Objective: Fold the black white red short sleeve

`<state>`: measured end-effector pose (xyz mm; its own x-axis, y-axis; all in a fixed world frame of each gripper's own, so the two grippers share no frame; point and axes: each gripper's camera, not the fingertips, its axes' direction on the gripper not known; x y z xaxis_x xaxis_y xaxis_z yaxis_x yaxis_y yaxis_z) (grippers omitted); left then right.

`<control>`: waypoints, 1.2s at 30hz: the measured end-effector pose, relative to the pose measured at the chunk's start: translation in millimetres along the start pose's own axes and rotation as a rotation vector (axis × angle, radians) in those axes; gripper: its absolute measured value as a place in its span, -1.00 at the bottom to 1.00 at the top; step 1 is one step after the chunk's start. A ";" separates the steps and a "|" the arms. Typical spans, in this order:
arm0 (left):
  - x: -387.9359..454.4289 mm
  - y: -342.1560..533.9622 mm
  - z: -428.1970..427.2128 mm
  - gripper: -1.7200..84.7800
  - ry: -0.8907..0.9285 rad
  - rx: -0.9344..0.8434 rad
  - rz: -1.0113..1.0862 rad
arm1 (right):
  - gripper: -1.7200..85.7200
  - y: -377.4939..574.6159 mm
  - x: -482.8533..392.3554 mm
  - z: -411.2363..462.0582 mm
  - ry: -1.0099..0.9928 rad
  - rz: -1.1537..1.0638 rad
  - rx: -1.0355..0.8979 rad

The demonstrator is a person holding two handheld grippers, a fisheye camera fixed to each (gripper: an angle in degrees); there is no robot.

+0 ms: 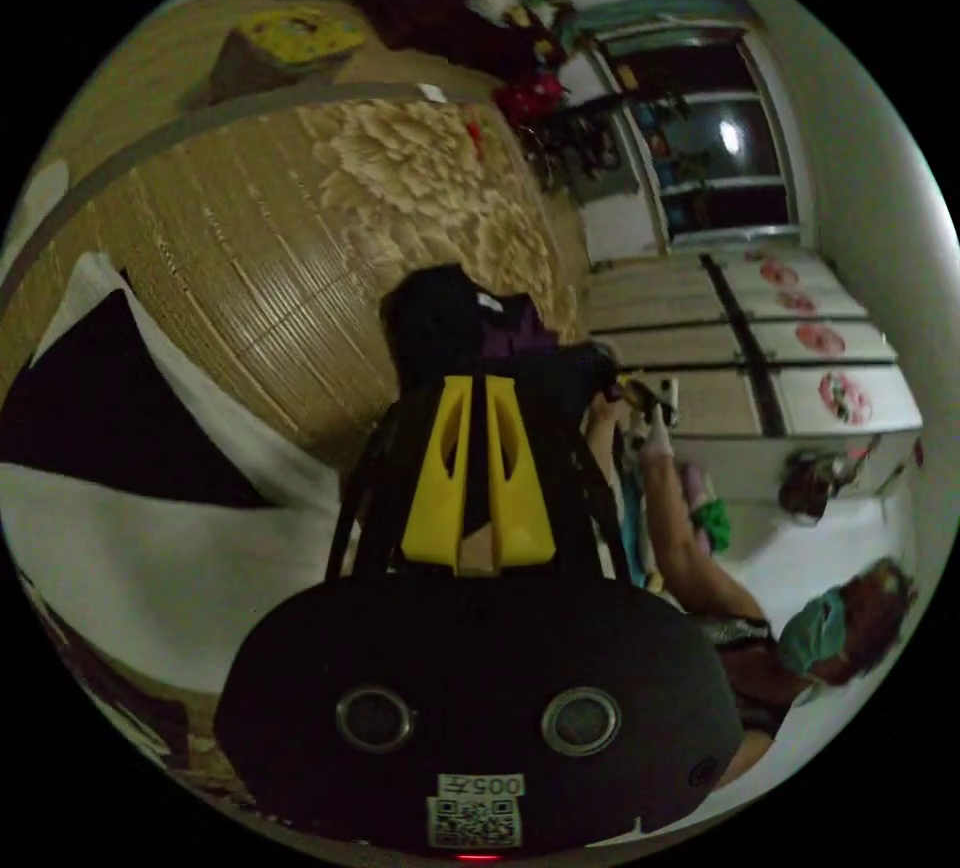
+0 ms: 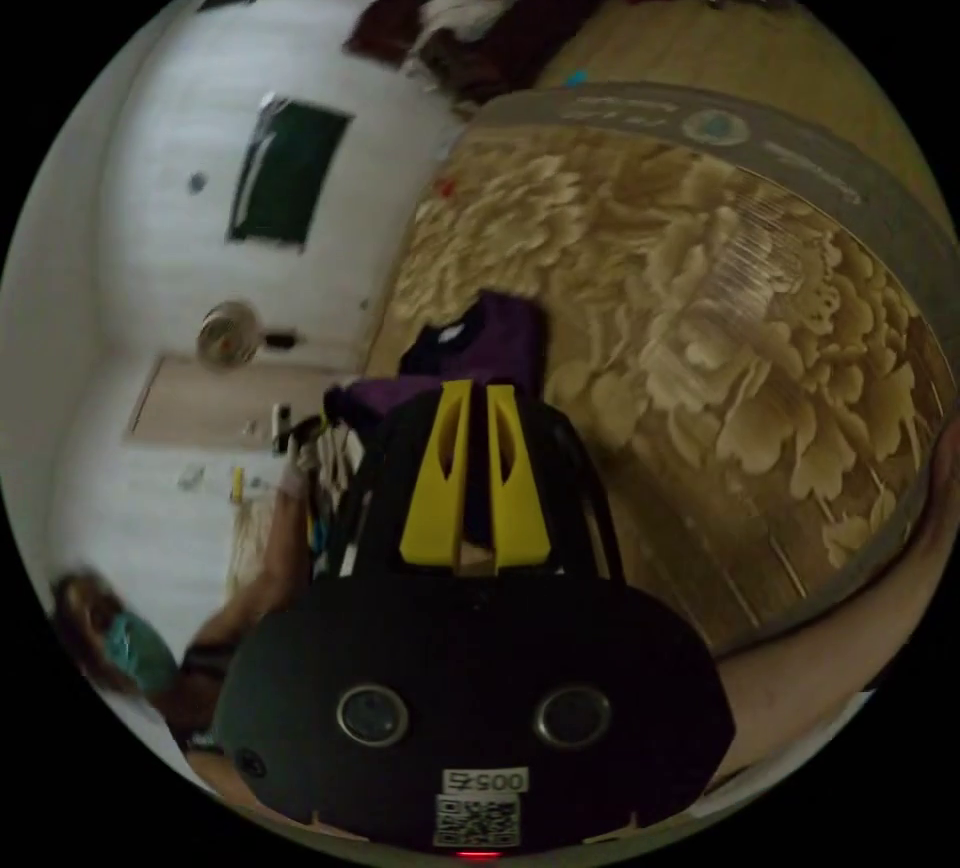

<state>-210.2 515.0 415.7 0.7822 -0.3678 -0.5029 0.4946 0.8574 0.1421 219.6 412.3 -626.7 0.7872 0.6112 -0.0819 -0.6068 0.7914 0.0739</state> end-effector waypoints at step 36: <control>-11.9 108.1 158.6 -0.66 -0.437 0.170 -0.019 | -0.92 -45.3 -394.5 351.2 0.370 -0.596 -0.235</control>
<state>-106.0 555.0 572.2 0.8404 -0.5316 -0.1054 0.5372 0.7914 0.2918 -24.8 132.4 -248.7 0.9273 0.0071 -0.3743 -0.1280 0.9456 -0.2991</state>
